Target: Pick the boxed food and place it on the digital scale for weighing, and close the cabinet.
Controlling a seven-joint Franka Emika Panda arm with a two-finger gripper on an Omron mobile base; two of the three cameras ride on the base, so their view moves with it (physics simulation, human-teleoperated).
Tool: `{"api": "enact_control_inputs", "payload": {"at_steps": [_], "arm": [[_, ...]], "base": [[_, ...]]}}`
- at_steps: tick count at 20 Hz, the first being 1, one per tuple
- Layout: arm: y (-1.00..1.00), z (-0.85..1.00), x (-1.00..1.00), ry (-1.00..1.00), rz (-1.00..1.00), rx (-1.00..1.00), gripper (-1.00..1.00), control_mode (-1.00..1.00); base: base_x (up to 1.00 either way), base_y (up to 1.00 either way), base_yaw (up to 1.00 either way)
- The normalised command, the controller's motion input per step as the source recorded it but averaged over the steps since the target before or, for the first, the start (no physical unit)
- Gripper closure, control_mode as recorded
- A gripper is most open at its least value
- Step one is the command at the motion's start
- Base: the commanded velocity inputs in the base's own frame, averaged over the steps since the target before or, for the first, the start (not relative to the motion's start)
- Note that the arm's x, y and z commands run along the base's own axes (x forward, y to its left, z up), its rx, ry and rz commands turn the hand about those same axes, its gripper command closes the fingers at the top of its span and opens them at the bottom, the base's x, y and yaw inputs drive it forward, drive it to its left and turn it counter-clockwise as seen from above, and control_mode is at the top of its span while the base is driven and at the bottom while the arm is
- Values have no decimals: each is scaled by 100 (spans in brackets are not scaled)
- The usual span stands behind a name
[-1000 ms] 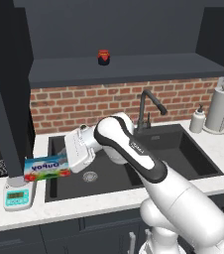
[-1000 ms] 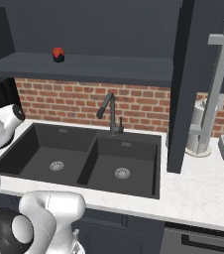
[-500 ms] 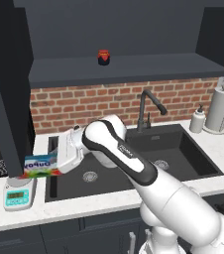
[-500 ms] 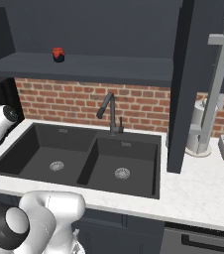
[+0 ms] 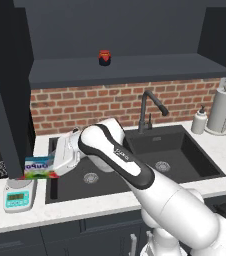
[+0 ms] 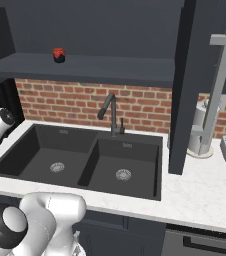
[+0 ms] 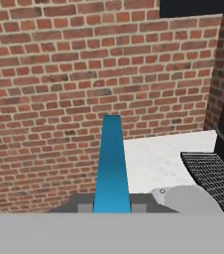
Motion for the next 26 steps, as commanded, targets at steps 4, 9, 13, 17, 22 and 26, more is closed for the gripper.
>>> {"api": "enact_control_inputs", "payload": {"at_steps": [4,9,13,17,22,26], "arm": [[0,-8,0,4,0,0,100,-100],[0,-15,0,3,0,0,100,-100],[0,-22,1,0,0,0,100,-100],[2,-19,8,0,-1,0,100,-100],[11,-16,13,0,-5,-1,100,-100],[30,-16,20,0,-10,-4,100,-100]], "base": [[0,0,0],[0,0,0],[0,0,0],[0,0,0],[0,0,0],[0,0,0]]}}
